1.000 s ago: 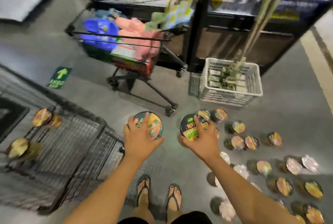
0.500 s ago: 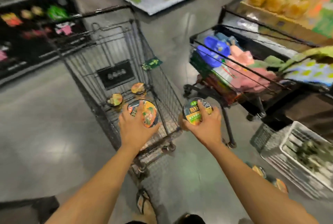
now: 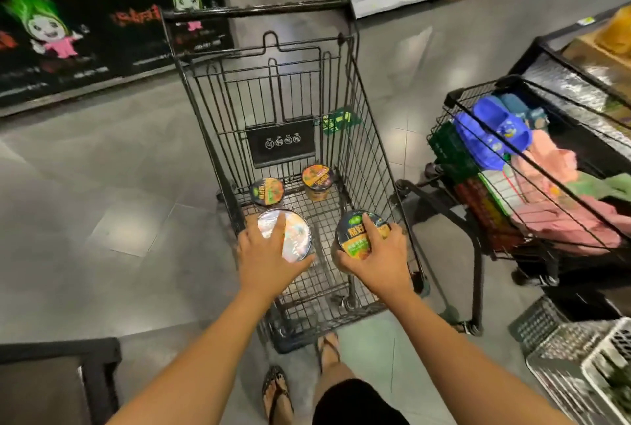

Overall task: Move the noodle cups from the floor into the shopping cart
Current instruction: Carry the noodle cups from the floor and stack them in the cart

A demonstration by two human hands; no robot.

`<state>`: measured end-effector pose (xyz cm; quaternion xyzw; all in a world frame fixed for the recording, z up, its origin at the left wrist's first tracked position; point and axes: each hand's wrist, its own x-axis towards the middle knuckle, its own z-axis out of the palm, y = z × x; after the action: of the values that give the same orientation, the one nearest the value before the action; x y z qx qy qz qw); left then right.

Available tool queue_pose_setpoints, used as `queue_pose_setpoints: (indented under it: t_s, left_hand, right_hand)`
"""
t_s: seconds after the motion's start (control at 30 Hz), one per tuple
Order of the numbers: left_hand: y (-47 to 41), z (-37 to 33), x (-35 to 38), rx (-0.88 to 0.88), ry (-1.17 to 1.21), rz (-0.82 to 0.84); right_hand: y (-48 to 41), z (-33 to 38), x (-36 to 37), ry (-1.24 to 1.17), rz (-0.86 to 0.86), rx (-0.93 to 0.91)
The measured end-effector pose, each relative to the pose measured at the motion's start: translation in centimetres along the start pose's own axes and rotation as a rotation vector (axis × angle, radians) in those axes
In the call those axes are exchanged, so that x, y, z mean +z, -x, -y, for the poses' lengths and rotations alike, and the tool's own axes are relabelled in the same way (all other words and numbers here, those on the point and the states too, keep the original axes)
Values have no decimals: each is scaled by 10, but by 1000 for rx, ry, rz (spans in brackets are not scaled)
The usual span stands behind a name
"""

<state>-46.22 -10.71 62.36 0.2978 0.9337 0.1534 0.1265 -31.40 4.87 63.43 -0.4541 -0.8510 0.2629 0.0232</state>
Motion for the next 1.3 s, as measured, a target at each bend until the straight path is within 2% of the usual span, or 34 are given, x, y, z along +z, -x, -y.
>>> queue_pose_setpoints:
  t_s: [0.17, 0.53, 0.63, 0.77, 0.9, 1.1, 1.3]
  left_hand:
    - [-52, -8, 25, -41, 21, 64]
    - [-165, 7, 130, -323, 8, 244]
    - [-184, 21, 163, -401, 43, 222]
    - [-198, 40, 201, -426, 11, 218]
    - [-208, 50, 227, -474, 47, 142]
    - [-212, 56, 239, -490, 23, 194]
    - [-200, 47, 217, -429, -25, 224]
  right_hand:
    - [-72, -1, 24, 87, 91, -6]
    - [-226, -27, 125, 215, 316, -39]
    - [-251, -36, 159, 201, 343, -16]
    - [-271, -50, 198, 144, 289, -22]
    - [-281, -66, 221, 125, 218, -55]
    - [-287, -71, 230, 186, 215, -101]
    - [-279, -53, 207, 280, 312, 14]
